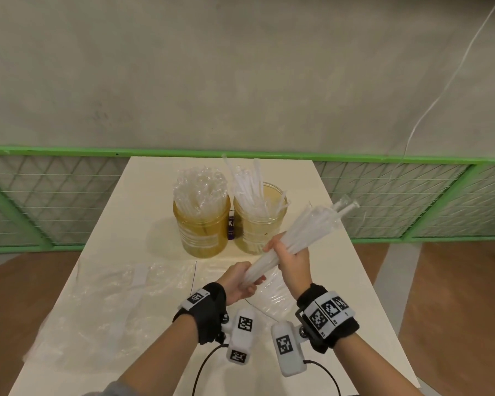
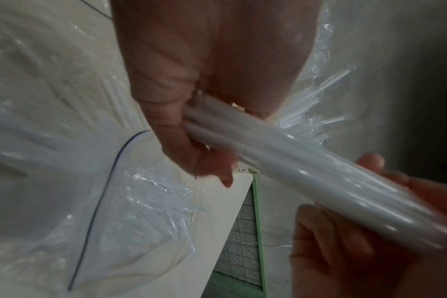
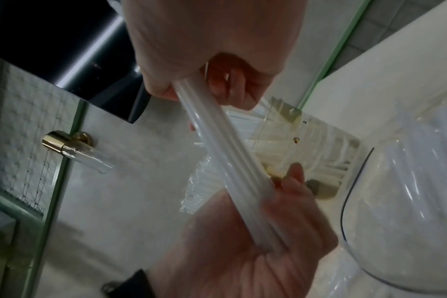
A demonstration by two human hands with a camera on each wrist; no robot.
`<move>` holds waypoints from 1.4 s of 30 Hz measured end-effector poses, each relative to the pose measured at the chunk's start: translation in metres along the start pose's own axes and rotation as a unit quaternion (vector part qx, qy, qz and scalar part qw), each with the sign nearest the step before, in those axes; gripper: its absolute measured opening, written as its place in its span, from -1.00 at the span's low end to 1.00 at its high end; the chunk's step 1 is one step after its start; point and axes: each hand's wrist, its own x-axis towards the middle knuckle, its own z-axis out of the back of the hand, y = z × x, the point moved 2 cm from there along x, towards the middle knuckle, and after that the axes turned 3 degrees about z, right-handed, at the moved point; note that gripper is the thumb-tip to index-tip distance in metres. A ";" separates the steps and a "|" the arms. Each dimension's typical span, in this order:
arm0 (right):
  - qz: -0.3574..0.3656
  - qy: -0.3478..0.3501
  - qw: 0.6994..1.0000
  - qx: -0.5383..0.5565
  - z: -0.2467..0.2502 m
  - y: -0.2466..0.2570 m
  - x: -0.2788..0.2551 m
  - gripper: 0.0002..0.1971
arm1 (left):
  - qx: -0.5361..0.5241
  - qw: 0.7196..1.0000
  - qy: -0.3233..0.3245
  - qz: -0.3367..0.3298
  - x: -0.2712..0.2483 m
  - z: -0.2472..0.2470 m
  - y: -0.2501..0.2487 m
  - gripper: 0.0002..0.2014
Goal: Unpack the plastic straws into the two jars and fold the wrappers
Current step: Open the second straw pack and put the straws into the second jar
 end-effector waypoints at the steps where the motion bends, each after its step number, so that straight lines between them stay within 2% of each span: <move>1: -0.001 0.002 1.000 -0.006 0.000 -0.001 0.000 -0.88 | -0.014 1.000 0.012 0.006 -0.001 0.000 0.001 -0.71; 4: 0.022 0.023 0.997 -0.063 0.000 0.006 0.006 -0.75 | -0.002 0.999 0.029 0.013 0.000 0.004 0.004 -0.66; 6: 0.058 0.021 0.994 -0.087 0.003 0.029 0.017 -0.77 | 0.027 1.000 0.004 0.003 0.005 0.011 0.006 -0.66; 9: 0.124 -0.069 0.988 -0.065 0.014 0.071 0.050 -0.78 | 0.105 0.994 -0.043 -0.008 0.013 0.017 0.010 -0.63; 12: 0.152 -0.161 0.973 -0.066 0.020 0.093 0.089 -0.83 | 0.197 0.979 -0.055 -0.023 0.020 0.013 0.017 -0.68; 15: 0.164 -0.178 0.962 -0.126 0.012 0.094 0.114 -0.74 | 0.254 0.965 -0.054 -0.026 0.024 0.006 0.020 -0.59; 19: 0.114 -0.144 0.967 -0.177 -0.006 0.075 0.136 -0.64 | 0.257 0.965 -0.054 -0.016 0.028 0.008 0.019 -0.61; 24: 0.071 -0.098 0.970 -0.208 -0.016 0.047 0.146 -0.71 | 0.232 0.971 -0.049 -0.006 0.031 0.013 0.018 -0.62; 29: 0.063 -0.058 0.965 -0.247 -0.012 0.036 0.150 -0.71 | 0.229 0.972 -0.047 0.001 0.036 0.016 0.019 -0.60; 33: 0.031 0.027 0.938 -0.345 -0.016 0.028 0.151 -0.76 | 0.230 0.972 -0.047 0.004 0.038 0.017 0.020 -0.60; 36: 0.022 0.059 0.911 -0.407 -0.022 0.026 0.151 -0.65 | 0.234 0.971 -0.047 0.005 0.039 0.017 0.019 -0.60; 40: -0.027 0.103 0.889 -0.446 -0.024 0.012 0.146 -0.45 | 0.231 0.972 -0.048 0.002 0.037 0.018 0.019 -0.62; 42: -0.031 0.120 0.883 -0.452 -0.024 0.007 0.146 -0.42 | 0.232 0.972 -0.044 -0.002 0.038 0.019 0.020 -0.65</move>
